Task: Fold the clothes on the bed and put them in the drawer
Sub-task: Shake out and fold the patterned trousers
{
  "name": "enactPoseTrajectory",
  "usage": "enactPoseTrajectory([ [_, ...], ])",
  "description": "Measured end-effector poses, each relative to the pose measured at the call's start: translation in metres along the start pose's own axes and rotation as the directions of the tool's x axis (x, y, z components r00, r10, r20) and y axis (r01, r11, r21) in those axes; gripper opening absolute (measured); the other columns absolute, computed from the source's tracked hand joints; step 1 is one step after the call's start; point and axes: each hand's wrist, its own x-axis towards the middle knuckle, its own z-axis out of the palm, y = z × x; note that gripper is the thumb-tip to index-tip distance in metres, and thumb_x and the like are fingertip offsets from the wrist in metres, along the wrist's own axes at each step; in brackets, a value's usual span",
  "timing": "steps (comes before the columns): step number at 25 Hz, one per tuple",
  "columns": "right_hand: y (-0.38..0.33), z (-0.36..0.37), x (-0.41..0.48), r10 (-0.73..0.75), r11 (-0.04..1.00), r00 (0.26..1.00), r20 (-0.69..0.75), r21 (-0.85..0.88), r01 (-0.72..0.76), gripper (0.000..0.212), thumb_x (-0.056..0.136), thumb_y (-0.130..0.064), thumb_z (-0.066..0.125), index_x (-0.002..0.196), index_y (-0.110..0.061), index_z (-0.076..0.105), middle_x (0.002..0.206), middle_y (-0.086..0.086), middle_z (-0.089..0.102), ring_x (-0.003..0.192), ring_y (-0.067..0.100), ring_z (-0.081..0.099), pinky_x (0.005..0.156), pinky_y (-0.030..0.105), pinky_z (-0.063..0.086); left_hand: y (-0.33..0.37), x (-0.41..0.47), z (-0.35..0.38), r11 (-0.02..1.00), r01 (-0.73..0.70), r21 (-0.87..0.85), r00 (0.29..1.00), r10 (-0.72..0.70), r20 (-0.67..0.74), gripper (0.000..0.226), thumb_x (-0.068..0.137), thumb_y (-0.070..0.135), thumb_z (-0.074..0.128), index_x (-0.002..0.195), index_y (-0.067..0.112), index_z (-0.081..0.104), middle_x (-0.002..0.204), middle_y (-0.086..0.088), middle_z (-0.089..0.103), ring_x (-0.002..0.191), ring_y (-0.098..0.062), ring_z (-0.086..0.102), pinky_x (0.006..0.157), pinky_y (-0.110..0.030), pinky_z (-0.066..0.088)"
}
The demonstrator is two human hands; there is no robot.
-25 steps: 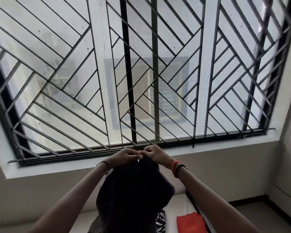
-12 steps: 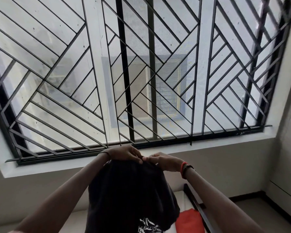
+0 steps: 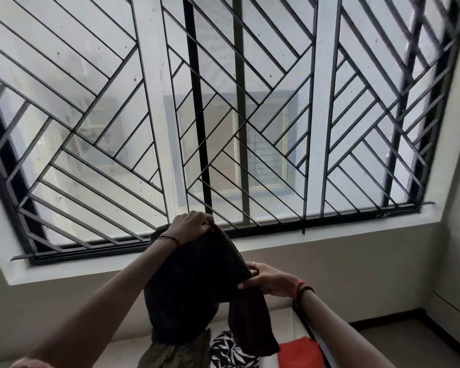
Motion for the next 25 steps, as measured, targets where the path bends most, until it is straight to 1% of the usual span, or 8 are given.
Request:
enactPoseTrajectory([
  [2, 0.006, -0.002, 0.003, -0.035, 0.999, 0.999, -0.032, -0.003, 0.035, 0.055, 0.076, 0.001, 0.073, 0.124, -0.015, 0.052, 0.112, 0.007, 0.065, 0.103, 0.022, 0.065, 0.081, 0.034, 0.057, 0.002, 0.003, -0.001, 1.000, 0.018, 0.013, 0.998, -0.018, -0.052, 0.022, 0.093, 0.033, 0.048, 0.109, 0.032, 0.063, 0.115, -0.002, 0.065, 0.103, -0.027, 0.062, 0.074, -0.033, 0.041],
  [5, 0.016, -0.005, 0.008, -0.058, 0.995, 0.996, -0.071, -0.089, 0.052, 0.062, 0.071, 0.003, 0.076, 0.125, -0.013, 0.050, 0.106, 0.005, 0.065, 0.096, 0.022, 0.065, 0.070, 0.034, 0.055, 0.003, 0.007, -0.005, 0.999, 0.044, 0.003, 0.992, -0.044, -0.119, 0.023, 0.093, 0.030, 0.047, 0.109, 0.030, 0.063, 0.118, -0.003, 0.065, 0.105, -0.028, 0.062, 0.075, -0.034, 0.041],
  [9, 0.036, -0.007, 0.014, -0.133, 0.968, 0.981, -0.144, -0.233, 0.097, 0.049, 0.065, 0.003, 0.076, 0.110, -0.006, 0.058, 0.097, 0.003, 0.065, 0.092, 0.014, 0.063, 0.088, 0.039, 0.054, -0.004, 0.011, -0.010, 0.994, 0.080, -0.069, 0.975, -0.092, -0.203, 0.023, 0.092, 0.029, 0.048, 0.109, 0.033, 0.063, 0.116, 0.000, 0.067, 0.105, -0.027, 0.062, 0.078, -0.035, 0.044],
  [14, 0.048, -0.005, 0.019, -0.151, 0.966, 0.961, -0.231, -0.239, 0.095, 0.040, 0.066, 0.001, 0.074, 0.100, -0.014, 0.059, 0.094, 0.000, 0.063, 0.091, 0.016, 0.061, 0.087, 0.039, 0.053, -0.014, 0.018, -0.010, 0.990, 0.109, -0.087, 0.958, -0.128, -0.258, 0.022, 0.093, 0.028, 0.048, 0.109, 0.030, 0.063, 0.117, 0.002, 0.066, 0.105, -0.028, 0.062, 0.080, -0.036, 0.044],
  [16, 0.048, -0.005, 0.022, -0.143, 0.964, 0.957, -0.252, -0.253, 0.078, 0.045, 0.063, 0.000, 0.074, 0.103, -0.015, 0.058, 0.099, 0.000, 0.063, 0.097, 0.017, 0.061, 0.086, 0.036, 0.056, -0.018, 0.019, -0.006, 0.989, 0.127, -0.075, 0.955, -0.142, -0.262, 0.022, 0.093, 0.028, 0.047, 0.109, 0.030, 0.063, 0.118, 0.002, 0.065, 0.105, -0.028, 0.061, 0.080, -0.036, 0.044],
  [20, 0.056, -0.004, 0.033, -0.132, 0.939, 0.944, -0.303, -0.345, 0.021, 0.073, 0.054, -0.010, 0.076, 0.122, -0.019, 0.050, 0.110, -0.003, 0.062, 0.108, 0.015, 0.058, 0.086, 0.027, 0.054, -0.028, 0.022, -0.001, 0.979, 0.179, -0.101, 0.943, -0.200, -0.265, 0.022, 0.094, 0.027, 0.046, 0.107, 0.031, 0.063, 0.116, 0.002, 0.065, 0.105, -0.027, 0.061, 0.079, -0.035, 0.044],
  [23, 0.061, -0.002, 0.040, -0.154, 0.919, 0.900, -0.408, -0.394, -0.022, 0.069, 0.046, -0.031, 0.069, 0.113, -0.018, 0.056, 0.100, -0.004, 0.064, 0.097, 0.014, 0.060, 0.083, 0.029, 0.053, -0.033, 0.022, 0.002, 0.972, 0.207, -0.109, 0.938, -0.228, -0.261, 0.021, 0.093, 0.030, 0.047, 0.107, 0.032, 0.063, 0.115, 0.002, 0.066, 0.105, -0.026, 0.061, 0.079, -0.034, 0.044],
  [25, 0.058, -0.001, 0.041, -0.155, 0.912, 0.875, -0.459, -0.406, -0.052, 0.055, 0.049, -0.033, 0.066, 0.101, -0.018, 0.058, 0.090, -0.005, 0.063, 0.090, 0.014, 0.059, 0.071, 0.019, 0.049, -0.038, 0.022, 0.007, 0.969, 0.219, -0.118, 0.937, -0.242, -0.251, 0.021, 0.093, 0.031, 0.048, 0.106, 0.032, 0.063, 0.114, 0.001, 0.067, 0.105, -0.026, 0.062, 0.079, -0.034, 0.045],
])
